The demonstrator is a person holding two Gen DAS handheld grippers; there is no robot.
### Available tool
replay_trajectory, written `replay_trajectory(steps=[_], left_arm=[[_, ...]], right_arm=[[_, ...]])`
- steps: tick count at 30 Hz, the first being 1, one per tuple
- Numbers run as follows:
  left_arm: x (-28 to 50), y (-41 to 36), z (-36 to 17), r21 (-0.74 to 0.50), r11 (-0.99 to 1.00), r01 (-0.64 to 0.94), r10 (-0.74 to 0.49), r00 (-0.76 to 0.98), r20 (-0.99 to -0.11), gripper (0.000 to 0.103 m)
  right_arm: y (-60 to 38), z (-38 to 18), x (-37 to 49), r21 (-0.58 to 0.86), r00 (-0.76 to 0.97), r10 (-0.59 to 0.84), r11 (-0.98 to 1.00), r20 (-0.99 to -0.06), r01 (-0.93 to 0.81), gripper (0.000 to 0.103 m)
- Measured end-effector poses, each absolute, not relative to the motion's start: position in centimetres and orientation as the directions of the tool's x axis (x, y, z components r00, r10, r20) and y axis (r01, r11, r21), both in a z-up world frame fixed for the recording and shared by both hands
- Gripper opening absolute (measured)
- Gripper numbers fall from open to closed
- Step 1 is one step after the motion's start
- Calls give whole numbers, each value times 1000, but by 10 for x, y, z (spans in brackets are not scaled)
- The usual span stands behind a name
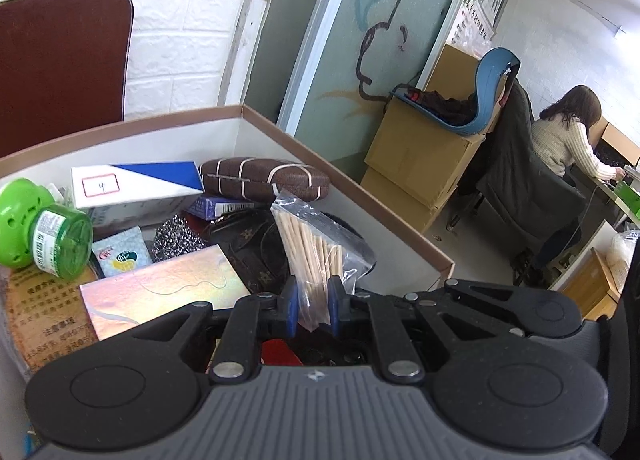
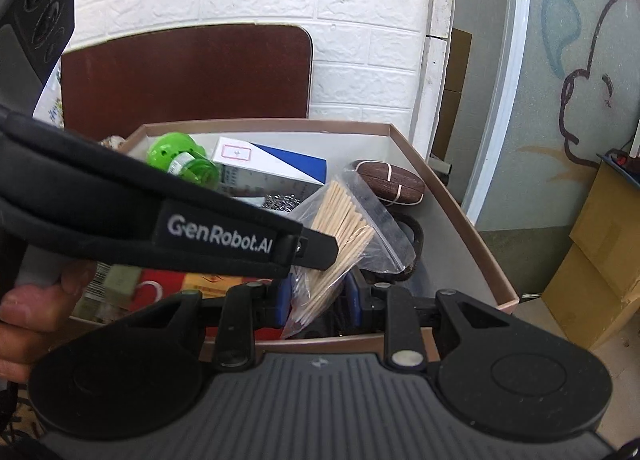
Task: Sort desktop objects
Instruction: 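Lower the toothpick bag into the box and open the left tool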
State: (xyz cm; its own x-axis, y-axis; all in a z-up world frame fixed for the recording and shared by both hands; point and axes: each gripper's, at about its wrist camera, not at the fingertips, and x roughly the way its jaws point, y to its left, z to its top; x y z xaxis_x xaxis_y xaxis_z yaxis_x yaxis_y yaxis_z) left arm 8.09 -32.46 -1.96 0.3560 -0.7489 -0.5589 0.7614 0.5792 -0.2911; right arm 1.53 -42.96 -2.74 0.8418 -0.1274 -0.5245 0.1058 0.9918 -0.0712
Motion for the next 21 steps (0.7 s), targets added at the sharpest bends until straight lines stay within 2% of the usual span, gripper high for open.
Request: replay_trajectory(steps=[2,3,5,7,8,10,14,16,18,21], left_arm=[[84,-325,-23,-295,580,759,-748,353,-563,13],[85,-325,-24,-295,582,757,-747,355,-562,17],[87,-324,-25,-302,584,753,-748,356,-559,34],[87,-321,-25,-309,584,751,-755,361,-548,65],[86,-319,-24,-307,586,750,-757,371,-538,69],[83,-314,-21,-302,585,753,-765,388,-513,78],[79,-305,-13,-320,576,752,-780,389,-490,89],[76,-300,-10,-325,579,748,-782,395,-482,91],[72,-296,-6,-325,582,745,-781,402,-477,91],[65,-289,-1,-324,585,743,-784,416,-460,91]], right_arm=[[-429,-29,19,-88,834,-134,991,-535,102,28],[-430,-30,21,-89,833,-134,991,-537,102,28],[-429,-31,21,-93,833,-139,990,-535,105,31],[-429,-32,22,-97,835,-146,989,-531,111,42],[-429,-33,22,-94,836,-145,989,-529,112,49],[-428,-33,22,-92,840,-139,990,-524,107,52],[-425,-32,18,-92,844,-143,989,-517,111,58],[-423,-30,14,-90,849,-148,989,-508,119,69],[-421,-27,7,-86,859,-153,988,-488,127,87],[-416,-21,-3,-87,872,-151,988,-466,125,87]])
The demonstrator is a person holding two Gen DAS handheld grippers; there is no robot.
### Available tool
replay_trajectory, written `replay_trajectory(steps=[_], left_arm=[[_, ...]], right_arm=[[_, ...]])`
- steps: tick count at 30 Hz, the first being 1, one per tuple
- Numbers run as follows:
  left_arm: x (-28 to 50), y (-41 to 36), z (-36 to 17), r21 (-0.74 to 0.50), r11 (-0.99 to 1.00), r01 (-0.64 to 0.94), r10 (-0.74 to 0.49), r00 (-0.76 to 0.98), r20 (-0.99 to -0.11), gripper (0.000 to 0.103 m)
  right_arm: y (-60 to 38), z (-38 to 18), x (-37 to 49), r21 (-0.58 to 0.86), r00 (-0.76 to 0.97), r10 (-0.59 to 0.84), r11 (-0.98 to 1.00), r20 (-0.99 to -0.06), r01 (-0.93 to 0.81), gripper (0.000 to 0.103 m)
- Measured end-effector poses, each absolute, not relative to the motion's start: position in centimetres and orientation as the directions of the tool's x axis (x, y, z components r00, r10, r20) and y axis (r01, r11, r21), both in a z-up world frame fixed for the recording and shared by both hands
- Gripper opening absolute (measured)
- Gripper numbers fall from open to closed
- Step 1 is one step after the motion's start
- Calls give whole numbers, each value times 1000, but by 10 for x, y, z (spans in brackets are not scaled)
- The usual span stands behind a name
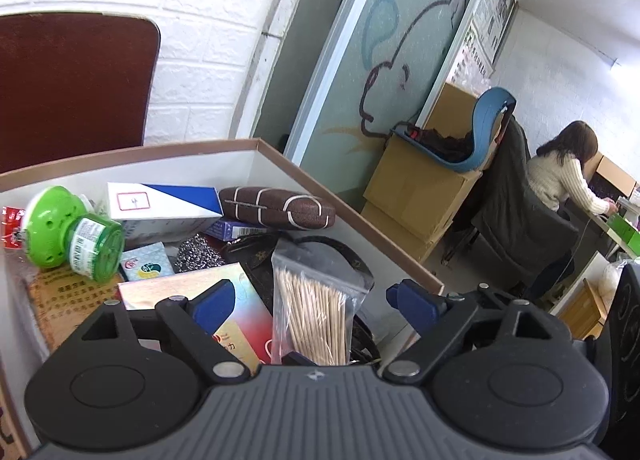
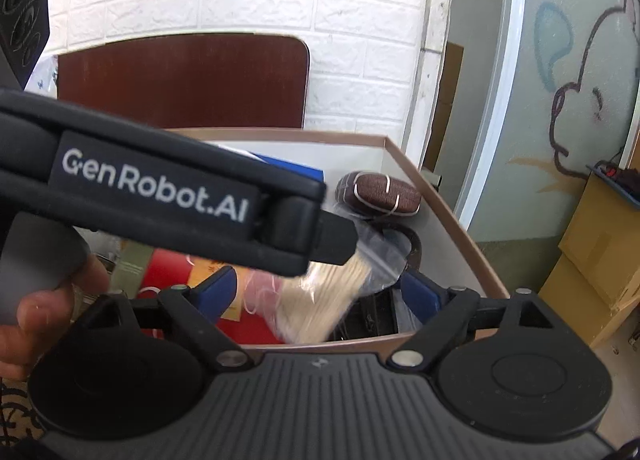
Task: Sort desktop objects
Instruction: 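Lower the toothpick bag into the box and open the left tool, then withdraw the left tool from the box back over the table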
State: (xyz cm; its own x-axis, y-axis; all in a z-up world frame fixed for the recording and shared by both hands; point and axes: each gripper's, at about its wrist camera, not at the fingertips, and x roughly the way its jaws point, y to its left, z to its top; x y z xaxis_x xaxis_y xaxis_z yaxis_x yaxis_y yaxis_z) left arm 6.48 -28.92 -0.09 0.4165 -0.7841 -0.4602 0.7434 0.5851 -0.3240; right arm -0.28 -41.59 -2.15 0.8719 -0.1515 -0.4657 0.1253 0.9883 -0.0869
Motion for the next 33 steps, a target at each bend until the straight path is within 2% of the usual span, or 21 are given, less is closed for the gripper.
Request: replay_trajectory(steps=[17,22,26,33], left_arm=[[13,-225,13,-280,648,709,-744,509,-433,95],[1,-203,13,-300,652,696,-742,505,-441,96],[-11,-186,13,-270,650,711,-739,506,-445,96],[-22,-140,3,-293,697,655,-703,544,-459,97]], right_arm=[[-367,4,-41,-91,900,-67,995,-430,31,90],[-349,8,-49,-98,900,-35,995,-434,-9,90],[-330,10,-54,-104,899,-3,993,-438,-48,90],[-288,7,-65,-103,883,74,985,-464,-137,90]])
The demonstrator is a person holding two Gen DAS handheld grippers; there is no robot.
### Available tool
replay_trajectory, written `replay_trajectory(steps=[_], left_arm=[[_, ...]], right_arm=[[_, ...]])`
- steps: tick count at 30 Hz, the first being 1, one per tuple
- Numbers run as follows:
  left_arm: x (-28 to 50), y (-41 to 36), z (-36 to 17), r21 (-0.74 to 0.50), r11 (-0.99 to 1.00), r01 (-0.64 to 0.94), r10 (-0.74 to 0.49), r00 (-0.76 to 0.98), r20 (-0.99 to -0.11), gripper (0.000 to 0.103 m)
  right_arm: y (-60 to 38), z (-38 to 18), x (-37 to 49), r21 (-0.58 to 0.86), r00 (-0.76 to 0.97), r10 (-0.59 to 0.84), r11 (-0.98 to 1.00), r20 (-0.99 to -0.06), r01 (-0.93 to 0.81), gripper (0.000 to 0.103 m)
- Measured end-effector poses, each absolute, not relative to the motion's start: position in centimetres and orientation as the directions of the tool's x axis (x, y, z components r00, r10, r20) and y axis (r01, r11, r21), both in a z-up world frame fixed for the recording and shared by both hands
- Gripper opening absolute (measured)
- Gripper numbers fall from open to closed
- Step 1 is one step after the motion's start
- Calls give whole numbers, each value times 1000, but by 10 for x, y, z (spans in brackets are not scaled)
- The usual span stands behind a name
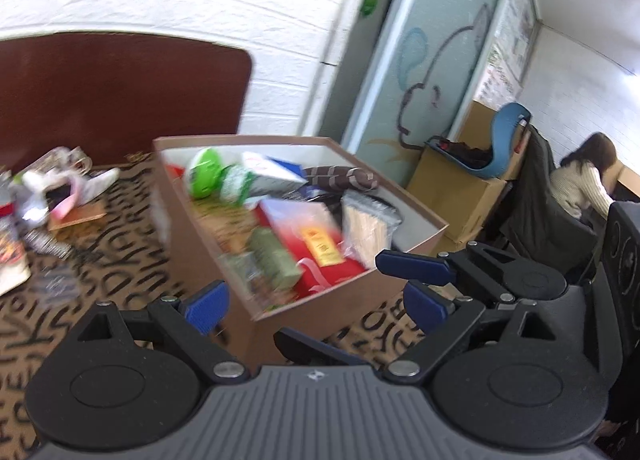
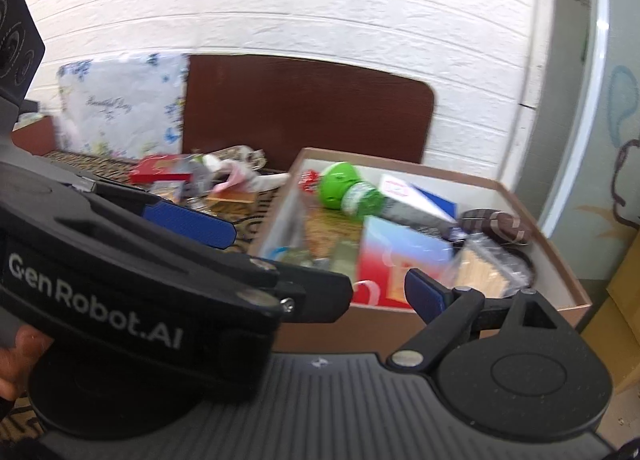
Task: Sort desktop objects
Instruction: 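Withdraw the left tool from the box back over the table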
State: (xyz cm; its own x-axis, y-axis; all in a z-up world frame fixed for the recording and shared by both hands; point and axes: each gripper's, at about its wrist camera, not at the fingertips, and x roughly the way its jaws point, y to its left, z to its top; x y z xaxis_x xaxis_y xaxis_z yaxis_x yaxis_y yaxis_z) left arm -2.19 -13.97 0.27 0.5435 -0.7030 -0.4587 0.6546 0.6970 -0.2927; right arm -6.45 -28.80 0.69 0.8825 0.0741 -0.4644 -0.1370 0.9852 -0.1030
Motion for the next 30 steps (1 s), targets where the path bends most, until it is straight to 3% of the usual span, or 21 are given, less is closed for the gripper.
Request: replay_trajectory(steps=[19,30], left_arm=[[-38,-23,-12,-296,843,450,-537,676,-504,97],[-6,4,-37,-321,866,385,-501,666,-554,95]], right_arm=[[-172,-3,-70,-97,809,285,918,-515,-385,91],[-152,-36,-41,-72,767,273,921,-581,-383,91]])
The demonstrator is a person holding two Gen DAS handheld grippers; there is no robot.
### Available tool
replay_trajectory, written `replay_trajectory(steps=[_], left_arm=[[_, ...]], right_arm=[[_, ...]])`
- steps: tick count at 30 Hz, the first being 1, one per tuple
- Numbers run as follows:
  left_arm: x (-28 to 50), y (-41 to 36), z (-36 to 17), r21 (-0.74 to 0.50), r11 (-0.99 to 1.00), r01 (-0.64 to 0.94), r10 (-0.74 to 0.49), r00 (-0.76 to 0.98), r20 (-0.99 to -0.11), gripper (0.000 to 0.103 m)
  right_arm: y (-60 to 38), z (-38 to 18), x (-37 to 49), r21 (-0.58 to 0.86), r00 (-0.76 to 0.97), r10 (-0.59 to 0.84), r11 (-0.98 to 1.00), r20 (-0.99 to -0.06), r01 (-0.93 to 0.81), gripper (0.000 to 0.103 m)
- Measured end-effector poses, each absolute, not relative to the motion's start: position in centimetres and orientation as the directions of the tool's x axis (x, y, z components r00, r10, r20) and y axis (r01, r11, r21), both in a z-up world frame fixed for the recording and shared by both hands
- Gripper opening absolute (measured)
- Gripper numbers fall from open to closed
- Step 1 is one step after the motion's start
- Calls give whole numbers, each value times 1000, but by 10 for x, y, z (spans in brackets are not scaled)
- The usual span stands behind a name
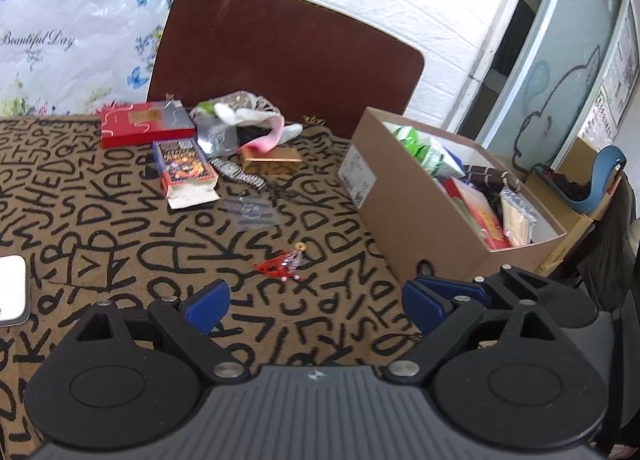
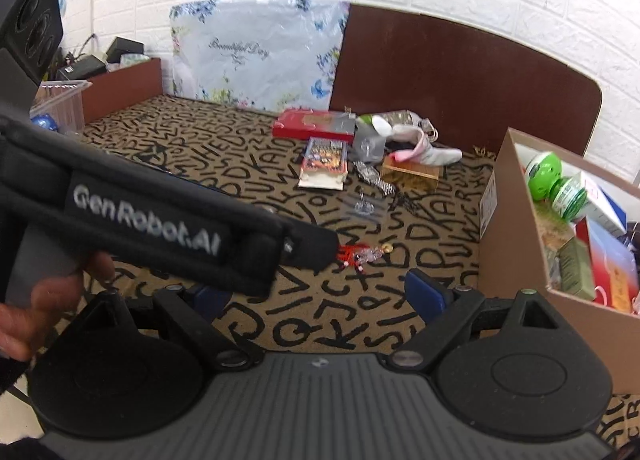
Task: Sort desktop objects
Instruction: 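Withdraw the left tool from the box back over the table, then move the left tool down to the small red ornament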
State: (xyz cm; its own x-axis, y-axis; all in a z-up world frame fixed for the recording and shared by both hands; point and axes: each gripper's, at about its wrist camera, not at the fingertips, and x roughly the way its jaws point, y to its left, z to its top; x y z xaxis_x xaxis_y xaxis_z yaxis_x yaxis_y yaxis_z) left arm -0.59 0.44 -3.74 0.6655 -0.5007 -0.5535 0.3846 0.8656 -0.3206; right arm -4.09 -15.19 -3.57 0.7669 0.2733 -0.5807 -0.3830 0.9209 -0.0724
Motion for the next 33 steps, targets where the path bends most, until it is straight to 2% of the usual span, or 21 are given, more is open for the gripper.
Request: replay_trajectory(steps=[2,6,11,13,15,18,21,29,30,31,33], left_arm=[[3,3,-42,-320,863,390,-504,651,-567,93],[22,0,-52,-332,857,395,-515,616,-596,78],[45,-7,-65,-340,853,397,-520,587,-621,66],[54,-10,-68,-336,853,398,-518,578,-630,58],[62,-13,-73,-338,852,400,-520,566,-640,53],[74,-18,-79,-337,850,404,-520,548,-655,45],[83,-22,-84,-335,852,403,-517,540,-664,44],[104,-33,-94,-323,850,417,-514,514,-687,44],[106,-34,-95,-317,849,422,-512,513,-689,39],[107,-36,-96,-311,848,428,-511,510,-691,28],[109,-37,-98,-291,855,430,-497,516,-697,20]], right_arm=[[-153,-42,-34,-67,764,263,926,-589,-371,91],[-154,-55,-19,-66,764,242,936,-598,-347,90],[-156,-69,1,-55,767,227,945,-600,-322,89],[-157,-75,10,-50,766,216,950,-605,-307,84],[-157,-81,18,-46,762,206,954,-613,-295,75],[-158,-89,30,-37,754,200,958,-626,-285,70],[-159,-95,39,-24,747,195,962,-635,-272,62],[-162,-102,57,-5,755,190,969,-628,-248,54],[-162,-103,59,-4,756,191,969,-626,-247,53],[-162,-103,61,-5,758,191,969,-624,-247,52],[-161,-103,63,-7,762,191,968,-619,-249,51]])
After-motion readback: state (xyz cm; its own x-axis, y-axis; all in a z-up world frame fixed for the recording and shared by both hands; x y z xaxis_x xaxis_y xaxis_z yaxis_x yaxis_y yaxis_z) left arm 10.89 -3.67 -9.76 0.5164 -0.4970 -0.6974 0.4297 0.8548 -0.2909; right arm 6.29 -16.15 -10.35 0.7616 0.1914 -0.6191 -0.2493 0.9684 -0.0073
